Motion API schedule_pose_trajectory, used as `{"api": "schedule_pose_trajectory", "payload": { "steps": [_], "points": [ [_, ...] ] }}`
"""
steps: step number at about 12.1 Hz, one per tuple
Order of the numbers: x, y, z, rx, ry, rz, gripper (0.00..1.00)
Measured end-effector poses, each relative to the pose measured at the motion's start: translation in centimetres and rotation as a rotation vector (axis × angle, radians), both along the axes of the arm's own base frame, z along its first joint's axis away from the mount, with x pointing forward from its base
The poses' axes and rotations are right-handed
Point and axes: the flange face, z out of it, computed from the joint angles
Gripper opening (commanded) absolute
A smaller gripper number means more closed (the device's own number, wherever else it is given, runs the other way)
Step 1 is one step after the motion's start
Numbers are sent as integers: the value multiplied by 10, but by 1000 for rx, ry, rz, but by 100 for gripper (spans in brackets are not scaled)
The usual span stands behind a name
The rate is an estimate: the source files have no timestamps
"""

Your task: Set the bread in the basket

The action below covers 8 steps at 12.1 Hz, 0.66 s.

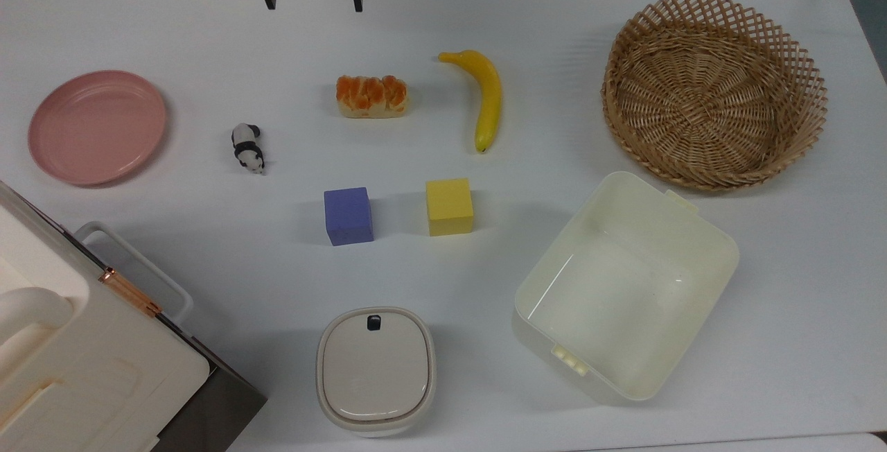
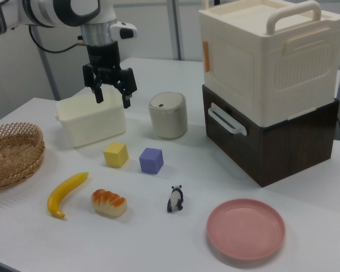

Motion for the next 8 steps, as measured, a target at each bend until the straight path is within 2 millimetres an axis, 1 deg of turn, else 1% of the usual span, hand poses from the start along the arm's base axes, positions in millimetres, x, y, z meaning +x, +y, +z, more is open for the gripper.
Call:
{"api": "schedule_pose_trajectory", "payload": {
  "steps": [2,8],
  "points": [
    [0,-4,0,0,0,-7,100],
    [0,-4,0,0,0,-7,100]
  ]
}}
